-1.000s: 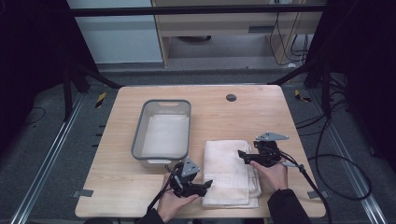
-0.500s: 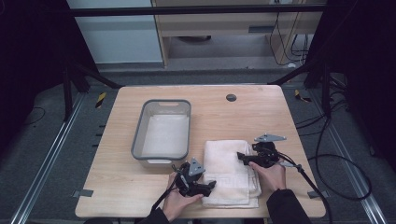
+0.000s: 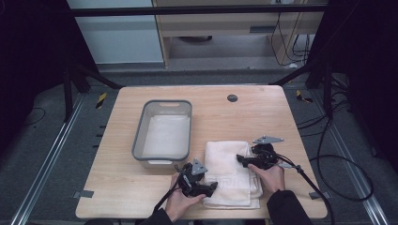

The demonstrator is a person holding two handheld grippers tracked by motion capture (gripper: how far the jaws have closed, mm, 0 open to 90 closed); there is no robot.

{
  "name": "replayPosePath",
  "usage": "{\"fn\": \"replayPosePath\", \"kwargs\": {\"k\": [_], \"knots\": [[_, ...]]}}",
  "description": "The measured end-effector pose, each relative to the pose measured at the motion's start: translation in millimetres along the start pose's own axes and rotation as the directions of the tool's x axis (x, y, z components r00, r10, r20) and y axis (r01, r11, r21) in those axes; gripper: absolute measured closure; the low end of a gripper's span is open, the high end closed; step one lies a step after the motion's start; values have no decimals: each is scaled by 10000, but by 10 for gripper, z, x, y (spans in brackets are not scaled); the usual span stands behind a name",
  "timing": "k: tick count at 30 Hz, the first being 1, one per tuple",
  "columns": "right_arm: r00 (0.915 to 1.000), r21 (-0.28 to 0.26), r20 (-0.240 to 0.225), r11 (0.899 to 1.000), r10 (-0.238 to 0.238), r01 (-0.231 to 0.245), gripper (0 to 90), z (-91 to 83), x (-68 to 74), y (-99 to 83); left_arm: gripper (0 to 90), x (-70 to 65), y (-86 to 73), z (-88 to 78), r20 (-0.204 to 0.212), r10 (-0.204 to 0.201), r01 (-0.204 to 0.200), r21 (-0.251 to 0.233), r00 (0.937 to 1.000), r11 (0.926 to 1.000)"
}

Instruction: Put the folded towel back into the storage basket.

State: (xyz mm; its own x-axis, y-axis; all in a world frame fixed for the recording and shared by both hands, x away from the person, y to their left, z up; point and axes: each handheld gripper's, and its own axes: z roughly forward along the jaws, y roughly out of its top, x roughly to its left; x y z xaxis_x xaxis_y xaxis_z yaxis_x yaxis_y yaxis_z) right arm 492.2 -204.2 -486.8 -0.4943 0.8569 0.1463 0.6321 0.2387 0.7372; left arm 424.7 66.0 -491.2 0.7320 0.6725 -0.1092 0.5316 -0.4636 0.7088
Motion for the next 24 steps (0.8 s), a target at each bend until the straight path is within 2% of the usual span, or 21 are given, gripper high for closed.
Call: {"fn": "replayPosePath", "kwargs": {"k": [4, 10, 20, 24], "knots": [[10000, 112, -11, 9999, 16, -16, 249, 16, -4, -6, 288, 10, -14, 14, 78, -63, 63, -8, 9999, 10000], [9995, 298, -149, 9992, 264, -259, 281, 46, -1, -17, 324, 45, -31, 35, 468, -489, 489, 15, 9977, 9988], [9986, 444, -369, 9983, 390, -373, 342, 66, -7, -17, 398, 45, -28, 50, 741, -633, 626, 118, 9952, 9980], [9972, 488, -540, 9976, 509, -482, 406, 65, -5, -15, 436, 43, -17, 51, 833, -623, 606, 226, 9946, 9979]]}}
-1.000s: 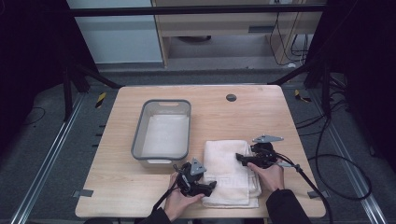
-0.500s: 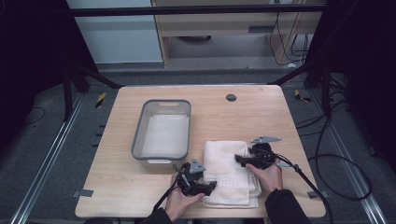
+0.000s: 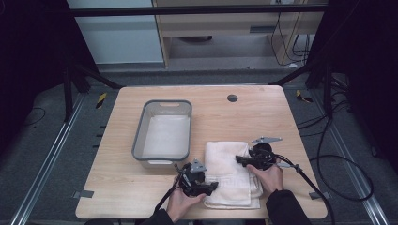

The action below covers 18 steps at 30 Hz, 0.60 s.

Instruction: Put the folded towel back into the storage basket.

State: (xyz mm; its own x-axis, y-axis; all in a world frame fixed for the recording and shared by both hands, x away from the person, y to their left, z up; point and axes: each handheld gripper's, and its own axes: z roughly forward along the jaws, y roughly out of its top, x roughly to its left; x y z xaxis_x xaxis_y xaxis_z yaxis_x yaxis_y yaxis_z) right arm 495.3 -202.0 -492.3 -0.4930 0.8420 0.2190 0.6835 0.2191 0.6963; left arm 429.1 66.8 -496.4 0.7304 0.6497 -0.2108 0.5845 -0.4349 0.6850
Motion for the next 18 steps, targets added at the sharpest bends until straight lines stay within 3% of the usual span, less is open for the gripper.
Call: {"fn": "replayPosePath", "kwargs": {"k": [10, 18], "knots": [[9983, 51, -506, 9996, 274, -271, 620, -14, 6, 14, 588, 1, 24, -1, 536, -357, 348, 173, 9979, 9992], [9969, -109, -714, 9994, 332, -341, 679, -61, 15, 43, 699, -10, 20, -24, 597, -441, 440, 35, 9972, 9990]]}}
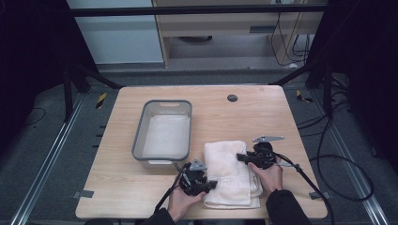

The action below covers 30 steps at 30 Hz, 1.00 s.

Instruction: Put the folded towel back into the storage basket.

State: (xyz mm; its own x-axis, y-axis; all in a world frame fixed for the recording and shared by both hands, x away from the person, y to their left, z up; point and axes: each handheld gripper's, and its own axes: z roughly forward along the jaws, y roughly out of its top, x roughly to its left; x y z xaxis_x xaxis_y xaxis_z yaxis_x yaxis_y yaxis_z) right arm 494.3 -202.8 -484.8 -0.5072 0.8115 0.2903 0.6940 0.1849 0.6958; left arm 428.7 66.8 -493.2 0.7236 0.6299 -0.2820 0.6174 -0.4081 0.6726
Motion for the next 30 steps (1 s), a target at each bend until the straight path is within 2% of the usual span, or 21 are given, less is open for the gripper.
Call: {"fn": "replayPosePath", "kwargs": {"k": [3, 6, 12, 16, 19, 21, 26, 30], "knots": [[10000, -144, -44, 9999, -3, 2, 680, -42, 14, 13, 719, -14, -1, -15, -45, 109, -109, -19, 9999, 9999], [9998, -260, 45, 9994, -211, 212, 681, -92, 50, 32, 730, -24, -3, -32, -63, 220, -221, -122, 9997, 9997], [9990, -726, -7, 9964, -442, 441, 684, -259, 130, 82, 739, -68, 14, -112, 9, 358, -357, -556, 9994, 9978], [9984, -1100, 16, 9923, -572, 571, 686, -368, 155, 112, 740, -103, 51, -187, 44, 547, -541, -864, 9985, 9948], [9990, -1258, -33, 9911, -451, 444, 688, -433, 165, 128, 741, -123, 77, -238, 39, 685, -677, -1053, 9976, 9921], [9983, -1346, 31, 9892, -584, 583, 688, -463, 192, 147, 742, -138, 87, -262, -41, 774, -774, -1124, 9970, 9906], [9970, -1543, 138, 9850, -757, 769, 688, -515, 246, 181, 743, -142, 107, -314, -34, 812, -810, -1296, 9967, 9883], [9976, -1750, 51, 9822, -691, 689, 688, -565, 246, 196, 743, -157, 132, -362, -41, 889, -886, -1490, 9960, 9849]]}}
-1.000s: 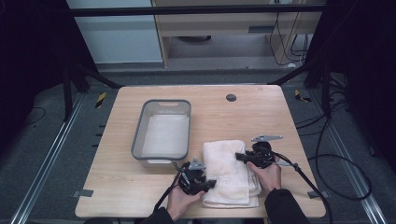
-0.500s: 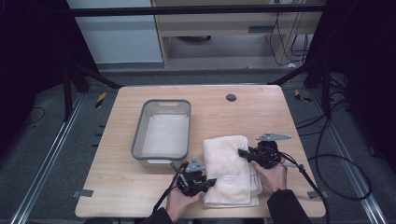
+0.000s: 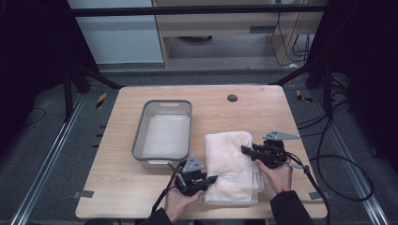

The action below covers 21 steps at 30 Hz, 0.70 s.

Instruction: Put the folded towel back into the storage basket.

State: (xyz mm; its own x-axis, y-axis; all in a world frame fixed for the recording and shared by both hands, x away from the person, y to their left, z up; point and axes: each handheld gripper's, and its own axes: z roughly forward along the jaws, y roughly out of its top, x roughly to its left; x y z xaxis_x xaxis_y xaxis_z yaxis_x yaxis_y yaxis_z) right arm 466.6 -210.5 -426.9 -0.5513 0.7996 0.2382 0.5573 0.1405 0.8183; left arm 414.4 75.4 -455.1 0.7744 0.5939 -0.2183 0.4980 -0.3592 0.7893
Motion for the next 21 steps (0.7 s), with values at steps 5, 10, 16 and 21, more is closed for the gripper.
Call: {"fn": "replayPosePath", "kwargs": {"k": [5, 10, 16, 21], "knots": [[9998, -198, 115, 9996, -184, 186, 689, -50, 49, 49, 744, -18, 33, -43, -48, 94, -95, -196, 9999, 9998], [9997, -421, 100, 9988, -228, 232, 689, -90, 68, 96, 744, -32, 83, -94, -64, 138, -141, -437, 9999, 9989], [9995, -740, 107, 9968, -292, 299, 689, -154, 96, 165, 745, -58, 157, -178, -153, 425, -436, -754, 9990, 9962], [9993, -1067, 147, 9936, -347, 361, 689, -204, 134, 246, 745, -55, 247, -261, -239, 567, -589, -1026, 9981, 9930]]}}
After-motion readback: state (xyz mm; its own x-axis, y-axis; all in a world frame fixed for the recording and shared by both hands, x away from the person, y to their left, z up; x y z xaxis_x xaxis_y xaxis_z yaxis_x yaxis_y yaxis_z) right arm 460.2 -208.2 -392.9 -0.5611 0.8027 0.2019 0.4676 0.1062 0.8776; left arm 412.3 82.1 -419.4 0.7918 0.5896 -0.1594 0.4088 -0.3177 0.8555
